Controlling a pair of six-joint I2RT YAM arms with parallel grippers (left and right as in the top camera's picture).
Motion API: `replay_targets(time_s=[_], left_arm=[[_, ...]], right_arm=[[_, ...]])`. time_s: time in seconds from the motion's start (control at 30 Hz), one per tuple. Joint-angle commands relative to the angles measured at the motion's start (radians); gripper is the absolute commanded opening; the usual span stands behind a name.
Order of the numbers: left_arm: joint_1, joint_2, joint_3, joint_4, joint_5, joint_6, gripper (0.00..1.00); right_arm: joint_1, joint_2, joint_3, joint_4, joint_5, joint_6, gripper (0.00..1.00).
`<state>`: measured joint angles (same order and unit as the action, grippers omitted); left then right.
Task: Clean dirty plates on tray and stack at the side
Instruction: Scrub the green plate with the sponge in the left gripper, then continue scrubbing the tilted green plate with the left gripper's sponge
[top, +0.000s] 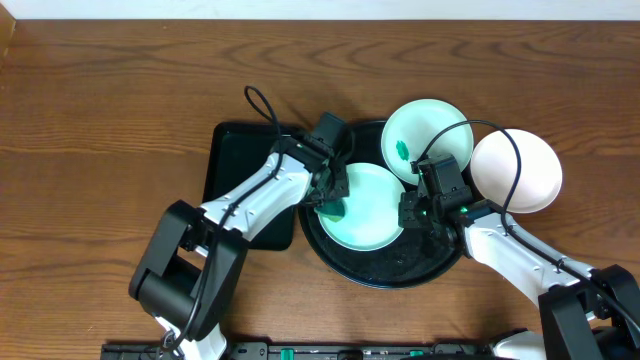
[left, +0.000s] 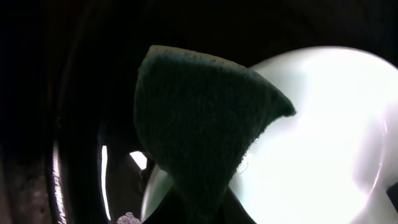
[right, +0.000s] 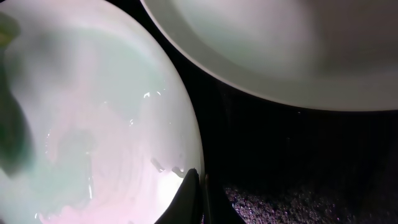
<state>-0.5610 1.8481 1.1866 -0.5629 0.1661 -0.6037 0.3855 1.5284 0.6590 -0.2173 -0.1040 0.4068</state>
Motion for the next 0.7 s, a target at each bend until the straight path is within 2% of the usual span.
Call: replay_targets(time_s=[0.0, 0.37, 0.67], left_arm=[[-0.005, 0.017, -0.008, -0.008, 0.004, -0.019, 0.08], [-0.032, 0.108, -0.012, -0.001, 0.006, -0.019, 0.08], [-0.125, 0.179, -0.013, 0.092, 0.055, -0.025, 0.08]], right_arm=[[0.003, -0.005, -0.006, -0.003, -0.029, 0.004, 0.01], [0.003, -0.005, -0.006, -0.003, -0.029, 0.004, 0.01], [0.003, -0.005, -0.006, -0.003, -0.029, 0.004, 0.01]])
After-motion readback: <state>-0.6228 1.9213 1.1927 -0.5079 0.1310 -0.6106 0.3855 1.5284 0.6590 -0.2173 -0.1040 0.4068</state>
